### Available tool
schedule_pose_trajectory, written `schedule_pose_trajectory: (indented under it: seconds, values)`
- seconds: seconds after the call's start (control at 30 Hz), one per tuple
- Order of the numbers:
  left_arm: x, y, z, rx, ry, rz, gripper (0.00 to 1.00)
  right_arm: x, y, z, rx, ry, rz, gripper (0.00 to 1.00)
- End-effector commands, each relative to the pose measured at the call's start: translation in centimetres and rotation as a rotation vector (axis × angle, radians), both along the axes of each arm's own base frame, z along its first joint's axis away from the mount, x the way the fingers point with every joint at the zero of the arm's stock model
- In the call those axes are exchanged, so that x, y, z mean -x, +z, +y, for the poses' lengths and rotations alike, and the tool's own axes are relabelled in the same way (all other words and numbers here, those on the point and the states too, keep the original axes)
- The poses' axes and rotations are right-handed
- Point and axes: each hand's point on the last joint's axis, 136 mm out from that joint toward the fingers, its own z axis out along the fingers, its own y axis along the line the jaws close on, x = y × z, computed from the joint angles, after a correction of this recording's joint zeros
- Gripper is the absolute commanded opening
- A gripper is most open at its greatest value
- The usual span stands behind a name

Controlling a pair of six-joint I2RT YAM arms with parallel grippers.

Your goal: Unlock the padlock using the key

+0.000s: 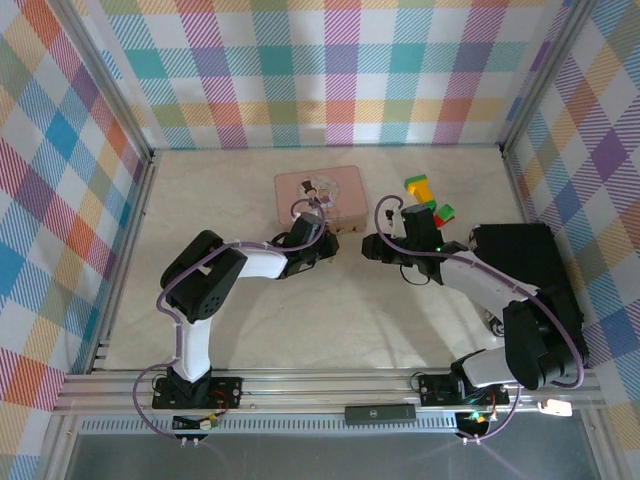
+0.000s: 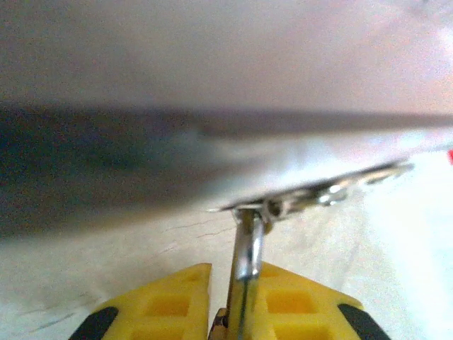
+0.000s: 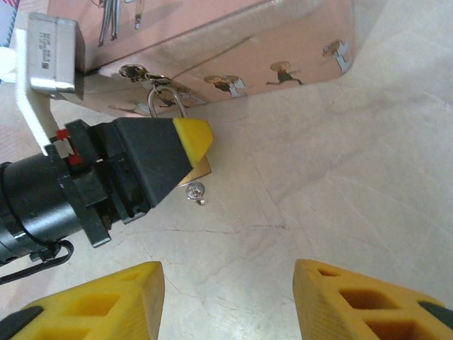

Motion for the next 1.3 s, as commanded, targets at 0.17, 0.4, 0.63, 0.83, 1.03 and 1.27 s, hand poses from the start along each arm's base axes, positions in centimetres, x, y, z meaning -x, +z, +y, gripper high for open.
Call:
schedule_pose_trajectory:
  seconds: [0.17,0.4,0.63,0.83,1.03,1.27]
  values:
    - [1.6,-0.6,-1.0,0.241,0.056,0.131,0.00,0.8,0.1,0.3,-0.145,-0.053,0.012,0.50]
    - [0.9,3.1,-2.1,0.494,0.089,0.106,0.00,0.7,0.2,2.3,-0.333,-0.037,0.035,0.45]
    - [0.8,4.9,-2.0,0.633,0.120,0.081,0.00,-0.3,-0.1,3.8,-0.473,-0.037,0.059,0.42]
    - [0.9,5.0,-1.2,0.655,0.150,0.063,0.00,-1.7,0.4,5.0,-0.562,-0.038,0.034,0.41]
    - [0.8,4.9,-1.2,0.691,0.162,0.066,0.00,-2.8,0.2,6.6,-0.632,-0.032,0.036,0.38]
    - [0.7,5.0,-1.1,0.696,0.172,0.055,0.00,-3.3,0.5,8.0,-0.689,-0.023,0.022,0.35]
